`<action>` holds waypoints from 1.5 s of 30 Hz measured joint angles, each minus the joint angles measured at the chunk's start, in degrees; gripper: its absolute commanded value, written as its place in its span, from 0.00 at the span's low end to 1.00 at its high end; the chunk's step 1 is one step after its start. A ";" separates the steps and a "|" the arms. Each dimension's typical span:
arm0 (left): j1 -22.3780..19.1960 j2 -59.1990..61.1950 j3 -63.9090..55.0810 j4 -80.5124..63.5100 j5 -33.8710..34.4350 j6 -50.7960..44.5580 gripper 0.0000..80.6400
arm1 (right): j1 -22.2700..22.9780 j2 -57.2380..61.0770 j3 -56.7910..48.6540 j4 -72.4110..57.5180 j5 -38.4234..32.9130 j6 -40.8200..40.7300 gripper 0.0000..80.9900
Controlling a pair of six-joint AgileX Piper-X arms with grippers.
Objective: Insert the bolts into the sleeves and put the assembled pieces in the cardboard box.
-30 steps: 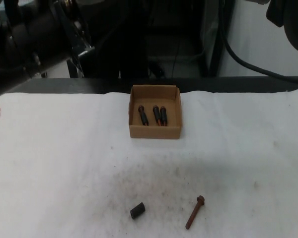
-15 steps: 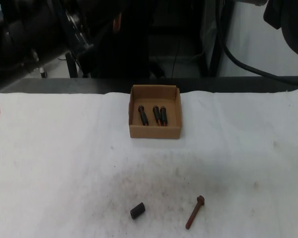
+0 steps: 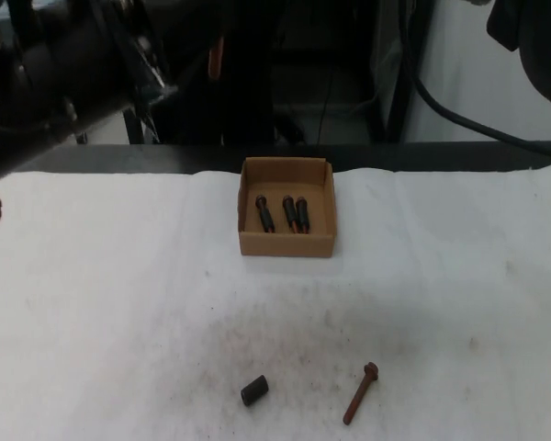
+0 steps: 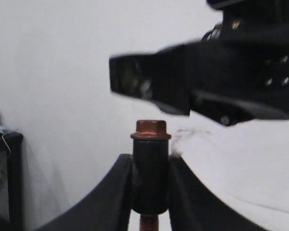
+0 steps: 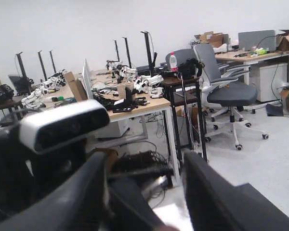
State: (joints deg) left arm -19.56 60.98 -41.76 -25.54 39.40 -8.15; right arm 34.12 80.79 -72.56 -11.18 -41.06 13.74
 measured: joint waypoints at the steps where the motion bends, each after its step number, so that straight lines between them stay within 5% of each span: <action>1: 0.00 0.00 0.00 3.25 -0.03 0.00 0.00 | 0.00 0.00 0.00 -1.07 -0.01 0.47 0.58; 4: 0.00 0.00 0.00 6.36 -0.01 0.68 0.00 | 0.00 0.00 0.00 -3.58 0.10 2.45 0.53; 8: 0.00 0.00 0.00 9.34 -0.01 2.02 0.00 | 0.00 0.00 0.00 -3.75 1.35 3.87 0.05; 9: 0.00 0.00 0.00 10.34 -0.01 2.16 0.00 | 0.00 0.00 0.00 -3.75 1.35 3.99 0.00; 20: 0.00 12.78 -5.52 19.76 -5.12 -7.70 0.00 | -5.47 -3.13 0.00 7.87 1.59 4.13 0.01; 32: 0.00 55.92 -49.11 46.39 -7.16 -11.19 0.00 | -14.73 -10.59 0.00 27.25 1.69 -2.83 0.01; 45: -0.65 71.42 -68.49 60.83 -13.47 -11.56 0.00 | -17.55 -11.37 0.00 30.08 1.69 -3.13 0.01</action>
State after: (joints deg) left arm -20.21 132.39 -110.25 35.29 25.94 -19.71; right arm 16.58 69.42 -72.56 18.90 -39.37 10.61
